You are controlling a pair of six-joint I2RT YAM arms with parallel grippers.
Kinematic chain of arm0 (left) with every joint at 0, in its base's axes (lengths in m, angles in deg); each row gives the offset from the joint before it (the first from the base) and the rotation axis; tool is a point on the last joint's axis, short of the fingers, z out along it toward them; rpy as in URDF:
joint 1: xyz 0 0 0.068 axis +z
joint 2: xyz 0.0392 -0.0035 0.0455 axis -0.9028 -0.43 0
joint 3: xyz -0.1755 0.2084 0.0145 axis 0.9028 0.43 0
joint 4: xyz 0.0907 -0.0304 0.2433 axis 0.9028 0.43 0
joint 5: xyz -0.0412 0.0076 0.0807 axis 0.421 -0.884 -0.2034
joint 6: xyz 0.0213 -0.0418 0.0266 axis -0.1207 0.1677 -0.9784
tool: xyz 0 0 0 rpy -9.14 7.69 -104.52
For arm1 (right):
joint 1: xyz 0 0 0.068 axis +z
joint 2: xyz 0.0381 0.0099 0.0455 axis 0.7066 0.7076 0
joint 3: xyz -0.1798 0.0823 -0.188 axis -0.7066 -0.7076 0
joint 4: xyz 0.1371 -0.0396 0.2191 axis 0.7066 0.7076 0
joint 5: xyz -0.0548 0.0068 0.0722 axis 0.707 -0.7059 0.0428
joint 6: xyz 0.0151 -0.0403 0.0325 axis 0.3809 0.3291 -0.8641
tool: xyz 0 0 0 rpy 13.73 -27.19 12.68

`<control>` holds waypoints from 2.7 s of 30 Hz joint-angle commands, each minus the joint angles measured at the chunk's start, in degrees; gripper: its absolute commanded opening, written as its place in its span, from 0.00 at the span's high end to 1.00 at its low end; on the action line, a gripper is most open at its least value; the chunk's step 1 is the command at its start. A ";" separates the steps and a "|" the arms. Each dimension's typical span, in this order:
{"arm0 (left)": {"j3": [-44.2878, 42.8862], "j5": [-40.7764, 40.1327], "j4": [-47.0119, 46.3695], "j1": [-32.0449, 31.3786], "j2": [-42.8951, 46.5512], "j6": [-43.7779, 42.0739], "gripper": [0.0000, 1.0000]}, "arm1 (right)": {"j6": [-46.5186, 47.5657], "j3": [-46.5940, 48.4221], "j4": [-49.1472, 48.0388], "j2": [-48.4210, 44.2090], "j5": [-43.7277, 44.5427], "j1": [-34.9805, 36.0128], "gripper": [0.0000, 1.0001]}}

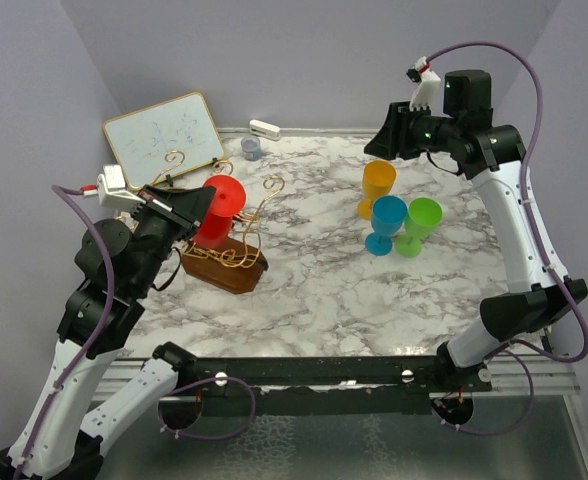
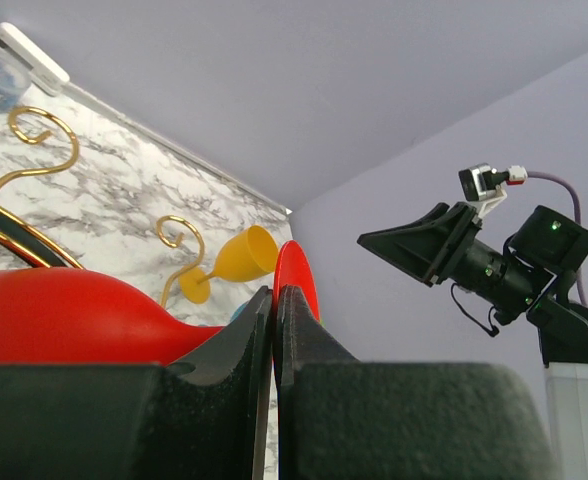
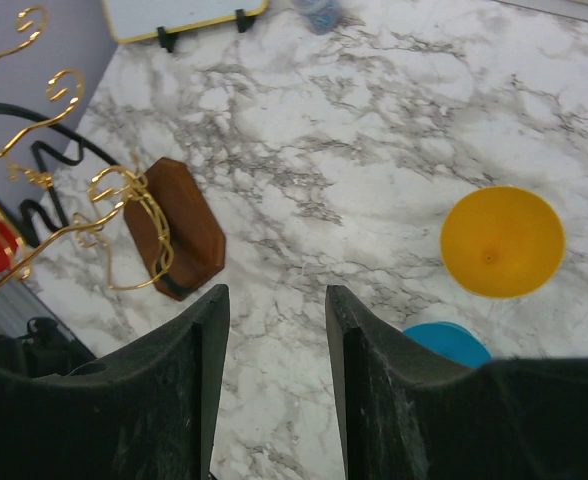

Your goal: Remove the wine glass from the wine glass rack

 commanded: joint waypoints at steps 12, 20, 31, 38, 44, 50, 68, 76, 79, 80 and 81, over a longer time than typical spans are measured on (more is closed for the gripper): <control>-1.26 10.30 -19.12 0.28 -4.35 -4.56 1.00 | -3.13 -3.44 -8.87 -6.77 -27.75 0.35 0.56; -8.88 27.59 -29.12 0.28 -17.36 -11.74 1.00 | -9.42 -9.73 -20.79 -11.03 -42.55 0.37 0.52; -22.64 50.67 -42.92 0.20 -37.51 -8.10 1.00 | -14.55 -14.32 -28.84 -12.66 -45.89 0.37 0.50; -24.07 52.42 -45.43 -0.10 -40.38 -5.32 1.00 | -13.49 -11.29 -27.00 -9.33 -43.40 0.46 0.54; -25.53 52.72 -43.98 -1.39 -41.54 -5.67 1.00 | -12.20 -8.41 -24.67 -6.64 -40.62 0.89 0.55; -26.49 51.76 -41.24 -3.10 -42.94 -7.56 1.00 | -11.46 -5.78 -22.62 -5.09 -39.17 1.89 0.56; -31.63 45.14 -30.64 -5.08 -43.02 -17.21 1.00 | -3.45 -7.97 -13.18 -8.97 -33.11 2.89 0.57; -31.24 46.23 -32.28 -5.08 -43.88 -16.02 1.00 | -4.88 -8.99 -15.27 -11.02 -36.21 3.01 0.57; -30.49 46.40 -33.05 -5.08 -43.84 -15.77 1.00 | -5.70 -8.43 -16.20 -10.50 -36.20 3.01 0.57; -30.33 46.68 -33.30 -5.08 -43.75 -15.70 1.00 | -5.87 -8.10 -16.37 -10.19 -36.19 3.01 0.58; -30.17 46.90 -33.49 -5.08 -43.78 -15.61 1.00 | -6.08 -7.69 -16.44 -9.80 -35.95 3.01 0.58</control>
